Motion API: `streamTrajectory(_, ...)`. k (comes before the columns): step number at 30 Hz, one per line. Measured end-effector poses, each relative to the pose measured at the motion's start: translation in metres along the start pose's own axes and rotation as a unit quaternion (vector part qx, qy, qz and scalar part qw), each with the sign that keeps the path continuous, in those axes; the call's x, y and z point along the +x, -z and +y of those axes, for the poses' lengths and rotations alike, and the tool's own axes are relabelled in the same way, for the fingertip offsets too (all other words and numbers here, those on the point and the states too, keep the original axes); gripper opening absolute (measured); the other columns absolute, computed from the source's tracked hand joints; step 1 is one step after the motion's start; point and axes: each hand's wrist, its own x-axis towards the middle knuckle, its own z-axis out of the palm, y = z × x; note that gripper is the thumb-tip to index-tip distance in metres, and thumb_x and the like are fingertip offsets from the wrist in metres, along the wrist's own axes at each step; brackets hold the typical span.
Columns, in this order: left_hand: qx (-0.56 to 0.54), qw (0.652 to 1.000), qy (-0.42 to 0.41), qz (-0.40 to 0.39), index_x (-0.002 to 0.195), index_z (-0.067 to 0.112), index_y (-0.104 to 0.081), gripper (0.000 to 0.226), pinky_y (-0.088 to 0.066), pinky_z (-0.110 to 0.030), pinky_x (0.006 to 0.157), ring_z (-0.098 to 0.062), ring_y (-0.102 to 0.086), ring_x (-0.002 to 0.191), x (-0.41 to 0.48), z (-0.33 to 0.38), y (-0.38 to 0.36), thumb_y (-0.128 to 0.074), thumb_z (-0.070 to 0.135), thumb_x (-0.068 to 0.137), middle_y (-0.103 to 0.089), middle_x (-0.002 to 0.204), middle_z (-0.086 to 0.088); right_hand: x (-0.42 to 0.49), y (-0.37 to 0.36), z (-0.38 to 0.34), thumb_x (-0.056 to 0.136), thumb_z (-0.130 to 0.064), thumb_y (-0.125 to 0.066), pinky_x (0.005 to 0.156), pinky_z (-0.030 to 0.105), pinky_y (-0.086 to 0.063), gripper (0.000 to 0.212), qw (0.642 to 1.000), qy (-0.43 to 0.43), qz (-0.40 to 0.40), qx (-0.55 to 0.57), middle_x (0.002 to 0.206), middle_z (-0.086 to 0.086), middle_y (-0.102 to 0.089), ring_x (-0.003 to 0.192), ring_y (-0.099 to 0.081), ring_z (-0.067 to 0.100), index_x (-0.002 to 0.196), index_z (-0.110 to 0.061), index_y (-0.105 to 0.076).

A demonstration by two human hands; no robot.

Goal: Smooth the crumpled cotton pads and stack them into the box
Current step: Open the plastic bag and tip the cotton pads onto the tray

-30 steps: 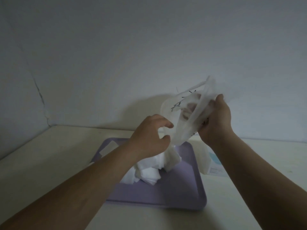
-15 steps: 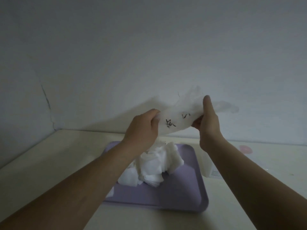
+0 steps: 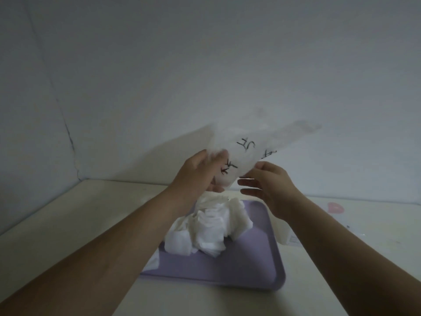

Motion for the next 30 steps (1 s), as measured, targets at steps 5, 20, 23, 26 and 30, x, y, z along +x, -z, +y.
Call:
streamTrajectory(5, 0.105, 0.994, -0.018, -0.026, 0.098, 0.018, -0.078, 0.018, -0.047, -0.023, 0.052, -0.008, -0.065, 0.060, -0.001, -0.015, -0.008, -0.085, 0.024, 0.082, -0.076, 0.079, 0.003, -0.003, -0.008, -0.001, 0.090, 0.002, -0.064, 0.076, 0.042, -0.062, 0.018, 0.997, -0.004, -0.038, -0.060, 0.096, 0.013, -0.078, 0.085, -0.076, 0.025, 0.103, -0.007, -0.074)
streamTrajectory(20, -0.060, 0.981, 0.180, -0.039, 0.117, 0.019, -0.078, 0.076, -0.050, -0.049, 0.099, -0.035, -0.070, 0.115, 0.020, -0.030, -0.011, -0.050, 0.078, 0.079, -0.076, 0.118, -0.015, 0.001, -0.009, 0.009, 0.100, -0.008, -0.051, 0.087, 0.057, -0.062, 0.031, 0.994, -0.072, -0.046, 0.066, 0.114, 0.029, -0.067, 0.103, -0.069, 0.045, 0.122, 0.010, -0.065)
streamTrajectory(23, -0.035, 0.987, 0.144, -0.058, 0.111, 0.013, -0.079, 0.069, -0.042, -0.049, 0.086, -0.037, -0.066, 0.104, 0.014, -0.022, -0.014, -0.068, 0.070, 0.074, -0.071, 0.121, -0.026, 0.003, -0.018, 0.006, 0.103, 0.001, -0.042, 0.094, 0.067, -0.056, 0.030, 0.997, -0.062, -0.027, 0.045, 0.122, 0.038, -0.066, 0.113, -0.066, 0.054, 0.120, 0.010, -0.065)
streamTrajectory(26, 0.021, 0.993, 0.097, -0.061, 0.108, 0.009, -0.077, 0.054, -0.051, -0.042, 0.069, -0.039, -0.067, 0.085, 0.007, -0.016, -0.012, -0.076, 0.054, 0.079, -0.071, 0.106, -0.033, 0.005, -0.028, 0.004, 0.104, 0.001, -0.033, 0.101, 0.067, -0.052, 0.038, 0.997, -0.049, -0.048, 0.038, 0.124, 0.037, -0.066, 0.116, -0.062, 0.057, 0.125, 0.008, -0.065)
streamTrajectory(30, 0.047, 0.995, 0.082, -0.014, 0.112, 0.013, -0.067, 0.026, -0.055, -0.033, 0.050, -0.027, -0.070, 0.064, 0.004, -0.004, 0.009, -0.056, 0.035, 0.104, -0.074, 0.093, -0.016, 0.003, -0.049, -0.003, 0.100, -0.008, -0.047, 0.085, 0.048, -0.061, 0.024, 0.998, -0.041, -0.046, 0.018, 0.105, 0.017, -0.071, 0.091, -0.072, 0.034, 0.113, -0.005, -0.068)
